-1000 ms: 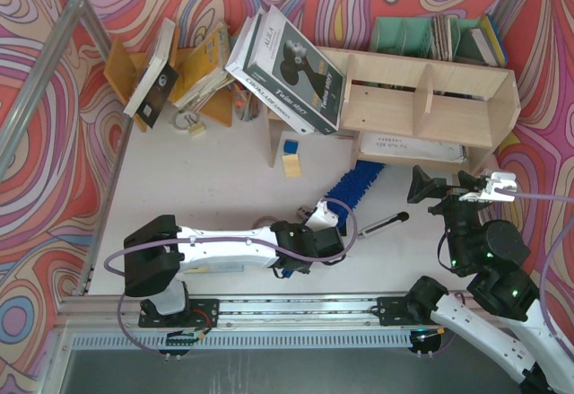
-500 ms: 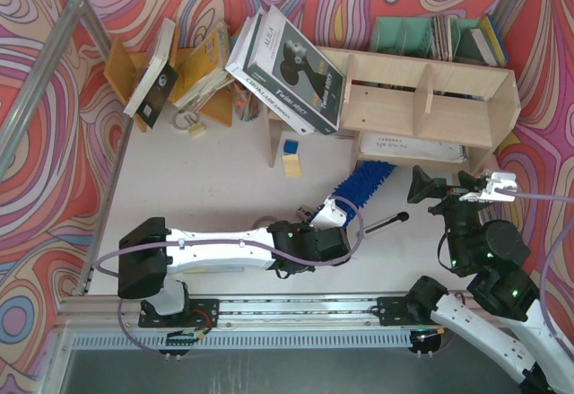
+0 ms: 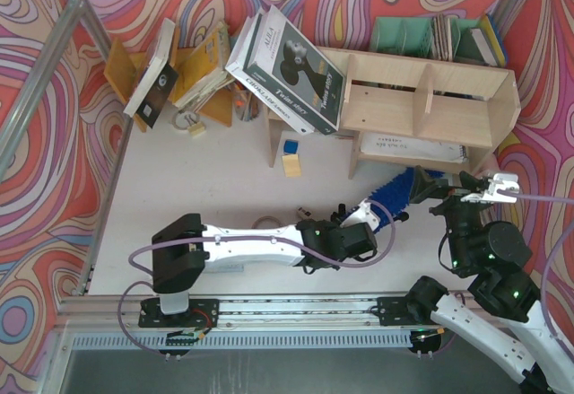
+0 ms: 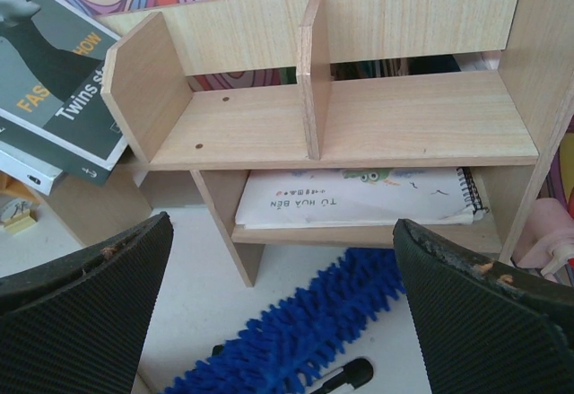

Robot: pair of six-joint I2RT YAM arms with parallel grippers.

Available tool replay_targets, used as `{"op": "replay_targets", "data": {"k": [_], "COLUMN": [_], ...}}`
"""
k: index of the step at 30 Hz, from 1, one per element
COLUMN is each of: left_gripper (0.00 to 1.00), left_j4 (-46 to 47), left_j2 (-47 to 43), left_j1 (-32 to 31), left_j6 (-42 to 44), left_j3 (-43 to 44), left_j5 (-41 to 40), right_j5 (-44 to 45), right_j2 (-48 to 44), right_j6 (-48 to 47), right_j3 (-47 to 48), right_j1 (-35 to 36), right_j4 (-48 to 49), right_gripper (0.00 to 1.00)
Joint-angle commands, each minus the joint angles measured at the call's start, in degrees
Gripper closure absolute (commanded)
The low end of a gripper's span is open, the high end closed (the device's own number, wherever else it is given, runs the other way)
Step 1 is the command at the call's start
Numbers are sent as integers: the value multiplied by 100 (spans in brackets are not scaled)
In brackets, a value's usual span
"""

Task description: Dust the bookshelf with a duster

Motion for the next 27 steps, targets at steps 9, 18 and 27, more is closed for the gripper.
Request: {"op": "replay_targets", "data": {"k": [9,18,27], "left_gripper": [100,100,100], "left_j4": [834,645,348], "left_j2": [746,473,-546], "left_j1": [0,16,-3], "left_j6": [715,561,89], "left_j3": [957,544,-573], "left_j5": [617,545,342], "right_j5": [108,115,131], "right_j2": [-137,-115,-89], "right_j6": [-57,-51,-51], "right_j3": [-45,-39,-34], "right_j1": [22,22,23], "right_j4": [169,160,179], "right_gripper": [1,1,1]}}
